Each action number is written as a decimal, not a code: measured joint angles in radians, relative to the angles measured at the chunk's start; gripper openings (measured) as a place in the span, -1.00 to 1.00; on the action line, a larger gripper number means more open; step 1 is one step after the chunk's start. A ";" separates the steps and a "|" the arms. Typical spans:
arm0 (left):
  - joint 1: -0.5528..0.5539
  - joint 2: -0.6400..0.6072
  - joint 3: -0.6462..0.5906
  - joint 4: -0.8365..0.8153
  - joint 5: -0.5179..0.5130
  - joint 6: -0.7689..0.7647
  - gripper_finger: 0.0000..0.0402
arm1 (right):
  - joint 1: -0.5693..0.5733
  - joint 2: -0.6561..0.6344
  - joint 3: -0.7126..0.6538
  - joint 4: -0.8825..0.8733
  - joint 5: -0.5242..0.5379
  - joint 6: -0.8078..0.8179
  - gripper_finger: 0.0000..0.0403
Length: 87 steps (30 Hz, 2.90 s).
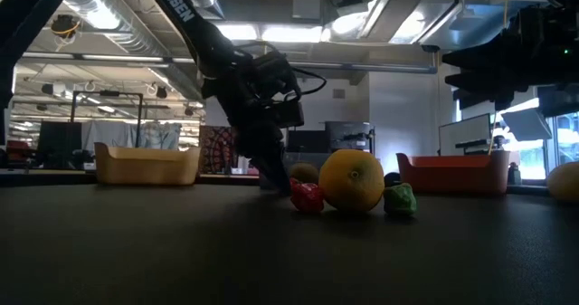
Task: Sort produce into baskets
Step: Put the red chili pepper into the yellow bin
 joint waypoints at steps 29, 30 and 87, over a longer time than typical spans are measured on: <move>0.000 -0.280 0.000 -0.160 -0.175 -0.131 -0.33 | 0.000 0.000 0.000 0.000 0.000 -0.002 0.06; 0.000 -0.287 0.000 -0.172 -0.184 -0.131 -0.33 | 0.000 0.000 0.000 0.000 0.000 -0.001 0.06; 0.500 -0.492 0.000 -0.543 -0.340 -0.218 -0.33 | 0.000 0.000 0.000 0.002 0.000 0.000 0.06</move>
